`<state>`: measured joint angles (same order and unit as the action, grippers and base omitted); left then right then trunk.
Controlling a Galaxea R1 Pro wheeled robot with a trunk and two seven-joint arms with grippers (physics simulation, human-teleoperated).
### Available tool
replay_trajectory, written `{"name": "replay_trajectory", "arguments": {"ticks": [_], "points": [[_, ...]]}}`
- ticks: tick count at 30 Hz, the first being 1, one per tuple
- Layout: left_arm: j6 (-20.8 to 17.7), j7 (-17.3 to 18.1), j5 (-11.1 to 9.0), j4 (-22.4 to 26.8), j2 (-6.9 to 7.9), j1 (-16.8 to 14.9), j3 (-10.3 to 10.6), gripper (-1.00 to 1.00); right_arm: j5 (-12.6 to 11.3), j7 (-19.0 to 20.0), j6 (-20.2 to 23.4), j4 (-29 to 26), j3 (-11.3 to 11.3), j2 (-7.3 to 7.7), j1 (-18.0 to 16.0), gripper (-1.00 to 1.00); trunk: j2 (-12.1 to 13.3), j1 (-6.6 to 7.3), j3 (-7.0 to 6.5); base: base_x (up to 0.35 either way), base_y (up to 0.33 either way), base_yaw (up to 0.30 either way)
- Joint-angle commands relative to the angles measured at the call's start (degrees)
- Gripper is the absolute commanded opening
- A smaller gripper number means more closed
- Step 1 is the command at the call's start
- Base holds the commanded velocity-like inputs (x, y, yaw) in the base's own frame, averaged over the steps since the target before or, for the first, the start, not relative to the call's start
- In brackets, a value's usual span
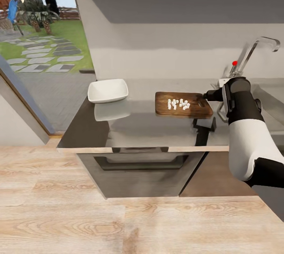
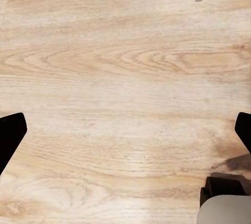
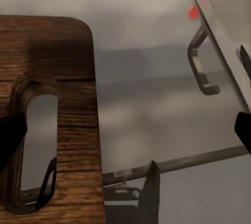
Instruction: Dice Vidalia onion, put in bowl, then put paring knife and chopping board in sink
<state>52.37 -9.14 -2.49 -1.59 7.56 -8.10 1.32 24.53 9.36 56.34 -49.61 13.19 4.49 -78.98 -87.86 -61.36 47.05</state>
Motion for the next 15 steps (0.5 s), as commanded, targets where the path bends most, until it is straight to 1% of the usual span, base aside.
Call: {"name": "replay_trajectory", "arguments": {"ticks": [1,15], "points": [[0.3,0.0,-0.2,-0.2,0.00,-0.1,0.2,1.00,0.6,0.6,0.2,-0.1,0.1,0.01,0.0,1.00,-0.4,-0.22,0.23,0.000,0.000,0.000],[0.3,0.0,-0.2,-0.2,0.00,-0.1,0.2,1.00,0.6,0.6,0.2,-0.1,0.1,0.08,0.0,1.00,-6.1,-3.30,2.74,0.000,0.000,0.000]]}}
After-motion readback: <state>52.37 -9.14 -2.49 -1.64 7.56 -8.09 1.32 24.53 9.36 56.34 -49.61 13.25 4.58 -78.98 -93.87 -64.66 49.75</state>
